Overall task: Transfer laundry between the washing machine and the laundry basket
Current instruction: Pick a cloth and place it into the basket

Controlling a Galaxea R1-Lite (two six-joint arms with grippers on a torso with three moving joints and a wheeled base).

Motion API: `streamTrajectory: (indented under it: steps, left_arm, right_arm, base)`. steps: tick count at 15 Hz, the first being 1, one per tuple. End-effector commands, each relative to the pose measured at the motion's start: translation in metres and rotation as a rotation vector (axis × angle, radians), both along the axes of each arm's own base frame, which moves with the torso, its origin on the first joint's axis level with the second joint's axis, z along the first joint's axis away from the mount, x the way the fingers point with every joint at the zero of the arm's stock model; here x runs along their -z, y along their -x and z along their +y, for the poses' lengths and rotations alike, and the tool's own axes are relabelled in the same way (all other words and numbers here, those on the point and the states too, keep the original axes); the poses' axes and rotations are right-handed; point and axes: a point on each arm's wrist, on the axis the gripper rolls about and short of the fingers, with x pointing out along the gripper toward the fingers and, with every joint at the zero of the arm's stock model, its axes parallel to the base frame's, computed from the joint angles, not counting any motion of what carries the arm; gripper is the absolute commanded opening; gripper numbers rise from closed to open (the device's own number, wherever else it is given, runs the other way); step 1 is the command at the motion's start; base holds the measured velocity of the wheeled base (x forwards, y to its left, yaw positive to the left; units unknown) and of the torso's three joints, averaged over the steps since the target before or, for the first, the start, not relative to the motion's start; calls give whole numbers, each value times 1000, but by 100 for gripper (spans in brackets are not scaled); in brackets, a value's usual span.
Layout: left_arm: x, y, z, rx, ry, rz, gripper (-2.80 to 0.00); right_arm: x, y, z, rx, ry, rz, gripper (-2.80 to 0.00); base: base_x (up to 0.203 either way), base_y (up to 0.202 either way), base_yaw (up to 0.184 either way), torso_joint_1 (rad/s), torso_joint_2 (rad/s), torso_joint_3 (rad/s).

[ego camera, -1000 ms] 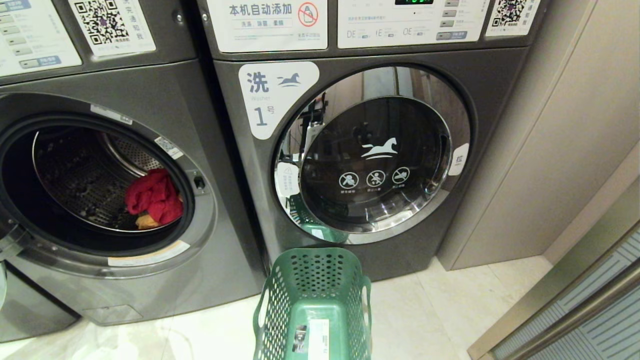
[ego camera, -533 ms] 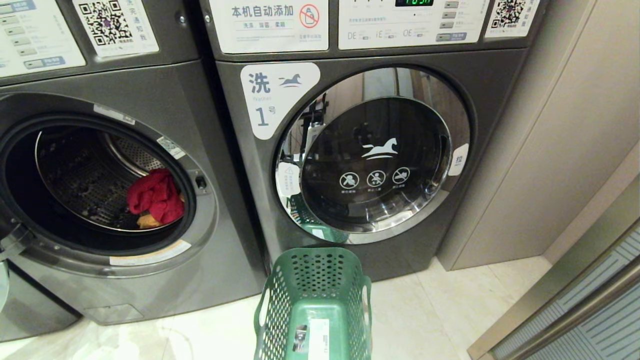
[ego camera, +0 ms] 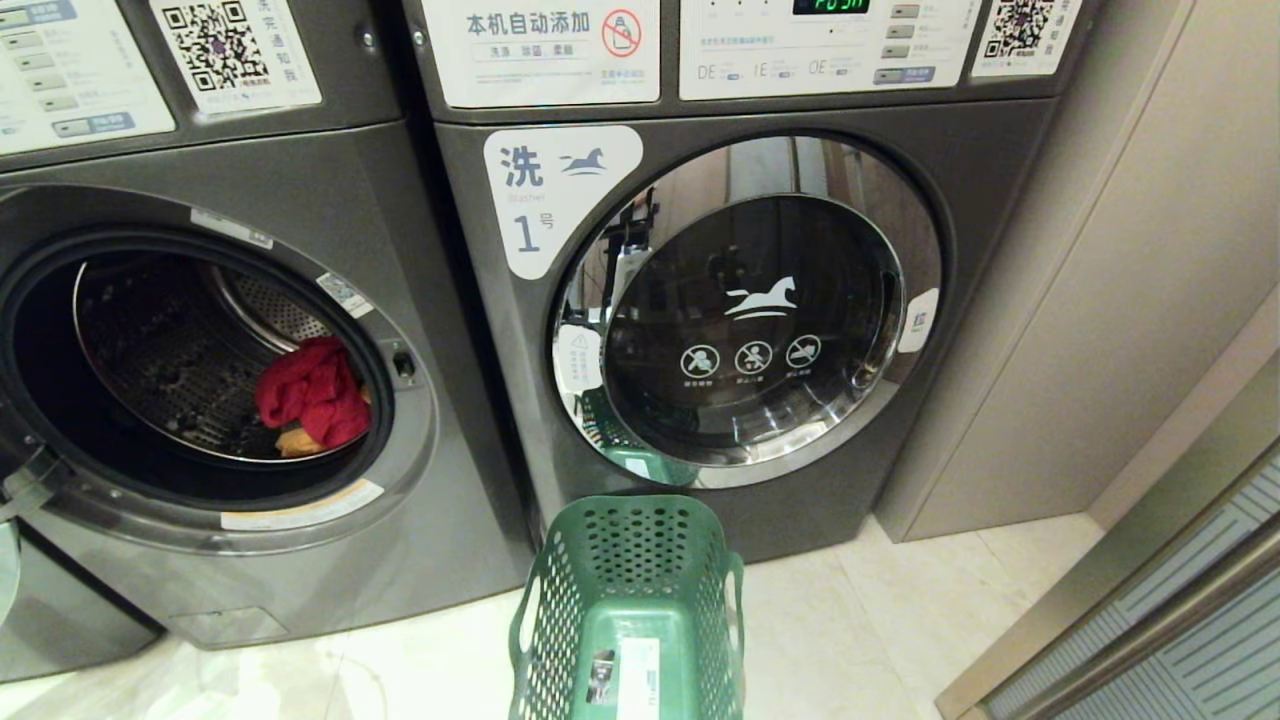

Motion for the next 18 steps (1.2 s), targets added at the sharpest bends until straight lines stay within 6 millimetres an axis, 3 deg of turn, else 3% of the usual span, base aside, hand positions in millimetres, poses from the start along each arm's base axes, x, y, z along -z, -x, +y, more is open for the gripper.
streamTrajectory:
  steps: [1, 3, 5, 9, 11, 13, 15, 18]
  left_arm:
    - [1, -4, -4, 13, -3, 1, -280]
    - [-5, 3, -4, -3, -3, -4, -280]
    - [-19, 25, 4, -69, -2, -17, -280]
    - [-52, 101, 17, -280, 22, -48, -280]
    - [-56, 141, 18, -354, 42, -28, -280]
    - [-50, 173, 9, -386, 84, 8, -280]
    - [-31, 199, -9, -359, 146, 73, -280]
    - [1, 238, -60, -229, 236, 171, -280]
  right_arm:
    - [0, 0, 0, -1, 1, 1, -280]
    - [0, 0, 0, -1, 1, 1, -280]
    - [0, 0, 0, 0, 1, 1, -280]
    - [0, 0, 0, 1, 1, 1, -280]
    - [0, 0, 0, 1, 1, 1, -280]
    - [0, 0, 0, -1, 1, 1, -280]
    - [0, 0, 0, -1, 1, 1, -280]
    - [0, 0, 0, -1, 1, 1, -280]
  base:
    - [0, 0, 0, 0, 0, 0]
    - [0, 0, 0, 0, 0, 0]
    - [0, 0, 0, 0, 0, 0]
    - [0, 0, 0, 6, 3, -1]
    - [0, 0, 0, 0, 0, 0]
    - [0, 0, 0, 0, 0, 0]
    - [0, 0, 0, 0, 0, 0]
    - [0, 0, 0, 0, 0, 0]
